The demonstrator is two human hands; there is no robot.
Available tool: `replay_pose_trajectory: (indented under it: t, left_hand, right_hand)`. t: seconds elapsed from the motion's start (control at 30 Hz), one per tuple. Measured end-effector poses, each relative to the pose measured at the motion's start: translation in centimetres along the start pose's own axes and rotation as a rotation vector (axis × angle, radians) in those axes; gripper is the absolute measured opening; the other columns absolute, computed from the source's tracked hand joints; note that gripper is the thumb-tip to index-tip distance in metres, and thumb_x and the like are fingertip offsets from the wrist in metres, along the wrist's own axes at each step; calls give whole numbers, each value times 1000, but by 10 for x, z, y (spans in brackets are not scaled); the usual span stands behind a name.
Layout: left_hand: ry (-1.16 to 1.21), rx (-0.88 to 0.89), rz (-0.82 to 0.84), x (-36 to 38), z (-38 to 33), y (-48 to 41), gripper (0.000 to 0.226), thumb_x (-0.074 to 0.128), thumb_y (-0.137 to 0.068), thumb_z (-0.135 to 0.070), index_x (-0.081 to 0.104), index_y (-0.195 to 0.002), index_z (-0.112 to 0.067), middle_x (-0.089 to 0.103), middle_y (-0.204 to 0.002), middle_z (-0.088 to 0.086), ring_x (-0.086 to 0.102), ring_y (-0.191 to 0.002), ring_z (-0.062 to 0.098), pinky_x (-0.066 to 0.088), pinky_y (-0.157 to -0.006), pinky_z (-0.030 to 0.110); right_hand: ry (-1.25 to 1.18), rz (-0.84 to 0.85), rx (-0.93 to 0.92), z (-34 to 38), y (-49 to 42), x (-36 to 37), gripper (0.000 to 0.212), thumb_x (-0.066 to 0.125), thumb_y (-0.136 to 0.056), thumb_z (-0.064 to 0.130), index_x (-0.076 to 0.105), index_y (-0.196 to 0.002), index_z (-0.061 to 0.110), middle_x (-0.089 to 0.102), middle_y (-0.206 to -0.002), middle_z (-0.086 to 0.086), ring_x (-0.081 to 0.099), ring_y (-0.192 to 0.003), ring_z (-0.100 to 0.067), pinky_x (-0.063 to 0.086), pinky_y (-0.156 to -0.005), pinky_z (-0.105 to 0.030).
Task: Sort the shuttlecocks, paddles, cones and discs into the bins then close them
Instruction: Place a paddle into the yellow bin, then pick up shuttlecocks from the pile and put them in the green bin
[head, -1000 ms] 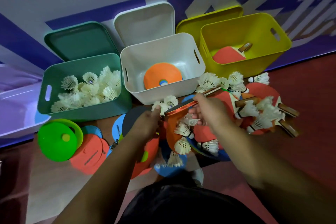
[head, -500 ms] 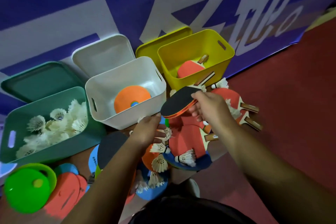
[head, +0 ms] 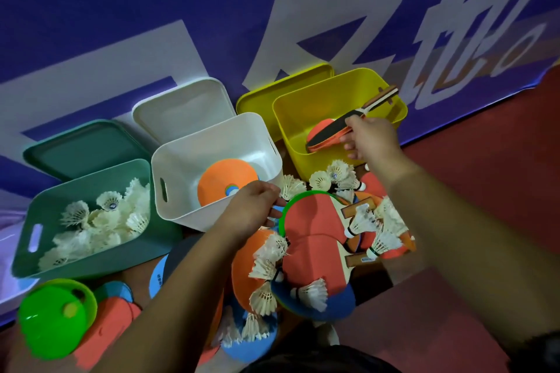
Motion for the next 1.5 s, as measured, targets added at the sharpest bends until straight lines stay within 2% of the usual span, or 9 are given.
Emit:
replay_pose_trajectory:
  t: [0.27, 0.43, 0.5, 0.67, 0.77, 0.97, 1.1, 1.27, 1.5]
  left_hand:
    - [-18, 37, -21, -7, -13, -14, 17, 57, -106, -25, 67, -109, -13, 78, -94, 5, 71, -77, 21, 52, -63, 35]
    - [6, 15, -53, -21, -8, -17, 16, 59, -105, -25, 67, -108, -11, 78, -97, 7, 69, -77, 22, 52, -69, 41]
    - [38, -5, -56, -26, -4, -17, 18, 59, -106, -25, 65, -109, -8, 76, -100, 11, 67, -75, 22, 50, -69, 43]
    - [95, -65, -67, -27, 4, -14, 13, 57, -106, -16, 65, -110, -7, 73, -94, 11, 57, -60, 22, 41, -53, 31]
    - [73, -73, -41, -25, 8, -15, 15, 54, -102, -12, 67, -110, -13, 77, -97, 11, 60, -65, 21, 41, -56, 31]
    - [-134, 19, 80, 2, 16, -15, 15, 55, -102, -13, 66, -112, -15, 78, -101, 8, 71, -78, 19, 54, -61, 33]
    - [-666, 216, 143, 21, 31, -17, 18, 61, -98, -20, 72, -111, -17, 73, -106, 4, 68, -98, 23, 55, -87, 36]
    - [-1049, 210, 197, 31, 65, -21, 31, 75, -83, -21, 68, -113, -19, 59, -118, 10, 61, -107, 27, 50, -92, 32]
    - [-1065, 234, 126, 25, 94, -18, 27, 70, -87, -13, 53, -103, -27, 54, -114, 4, 50, -97, 18, 43, -81, 31]
  right_hand:
    - [155, 20, 58, -4, -61, 25, 23, 63, -99, 25, 67, -102, 3, 79, -75, -8, 76, -57, -20, 50, -42, -25]
    - [138, 42, 111, -10, -75, 33, 13, 57, -99, 13, 64, -103, 3, 77, -99, -12, 79, -66, -25, 51, -47, -29]
    - [160, 39, 93, -9, -68, 34, 13, 54, -99, 14, 65, -94, 7, 76, -102, -9, 79, -68, -28, 51, -50, -32]
    - [101, 101, -57, -10, -22, 37, 21, 49, -107, 19, 64, -122, 16, 75, -106, 3, 69, -62, -19, 62, -54, -35]
    - [60, 116, -82, -17, 3, 34, 21, 49, -107, 19, 65, -121, 20, 78, -100, 2, 68, -65, -18, 59, -55, -33]
    - [167, 68, -135, -45, 41, 4, 17, 51, -106, 22, 67, -111, 24, 77, -87, 2, 65, -55, -9, 54, -52, -29]
    - [374, 40, -131, -77, 58, -25, 18, 56, -100, 23, 73, -105, 26, 78, -87, 7, 71, -70, -15, 50, -58, -30]
    - [515, 13, -80, -114, 82, -46, 14, 57, -100, 25, 71, -100, 29, 72, -92, 9, 69, -87, -18, 45, -71, -29]
    - [415, -123, -161, -127, 116, -57, 16, 59, -99, 22, 74, -97, 27, 72, -94, 11, 68, -89, -13, 56, -82, -36]
Point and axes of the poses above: each hand's wrist, its own y-axis away from the middle knuckle, its own x-axis out of the palm, z = x × y, the point moved 6 cm from there along -y, towards the middle knuckle
